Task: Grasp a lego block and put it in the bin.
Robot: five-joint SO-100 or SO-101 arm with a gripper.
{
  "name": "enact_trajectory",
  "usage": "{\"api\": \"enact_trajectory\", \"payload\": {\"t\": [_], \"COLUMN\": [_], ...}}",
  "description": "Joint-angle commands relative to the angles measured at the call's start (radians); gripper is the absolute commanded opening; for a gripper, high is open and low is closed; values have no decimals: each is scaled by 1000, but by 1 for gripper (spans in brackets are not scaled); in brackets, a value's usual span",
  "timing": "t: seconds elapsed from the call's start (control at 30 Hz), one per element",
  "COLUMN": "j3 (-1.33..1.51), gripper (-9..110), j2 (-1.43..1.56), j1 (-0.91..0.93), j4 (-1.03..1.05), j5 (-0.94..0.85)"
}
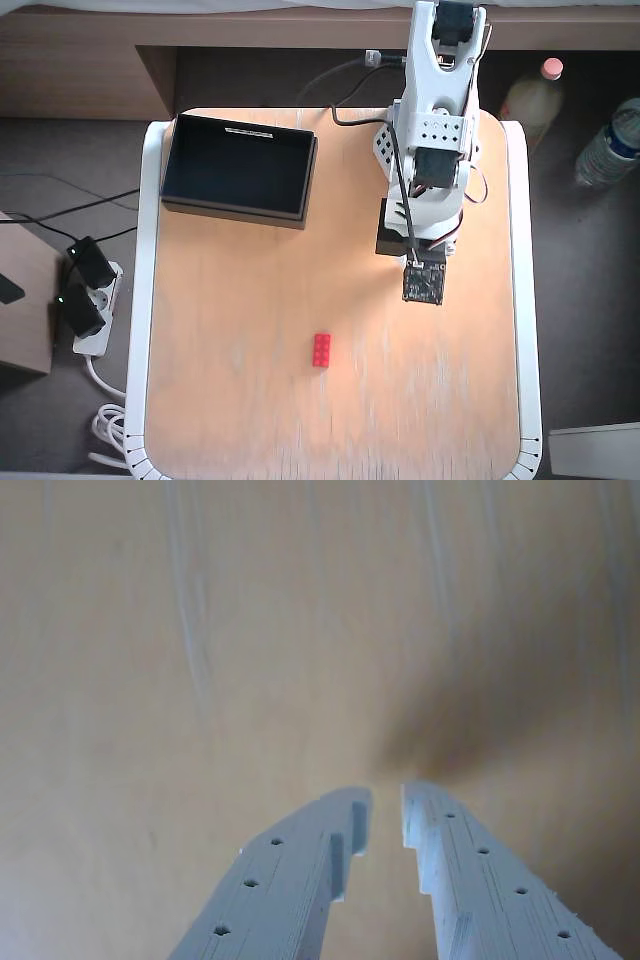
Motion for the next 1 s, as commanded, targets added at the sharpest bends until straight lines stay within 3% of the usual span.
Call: {"api": "enact_trajectory", "payload": {"t": [0.0, 0.47, 0.73, 0.97], "j3": [-245, -664, -769, -773], "gripper": [0, 0, 1, 3], "j2": [-140, -526, -658, -793], "j1": [23, 221, 328, 403], "j4": [-18, -18, -29, -206], "j5": [29, 227, 314, 357]}}
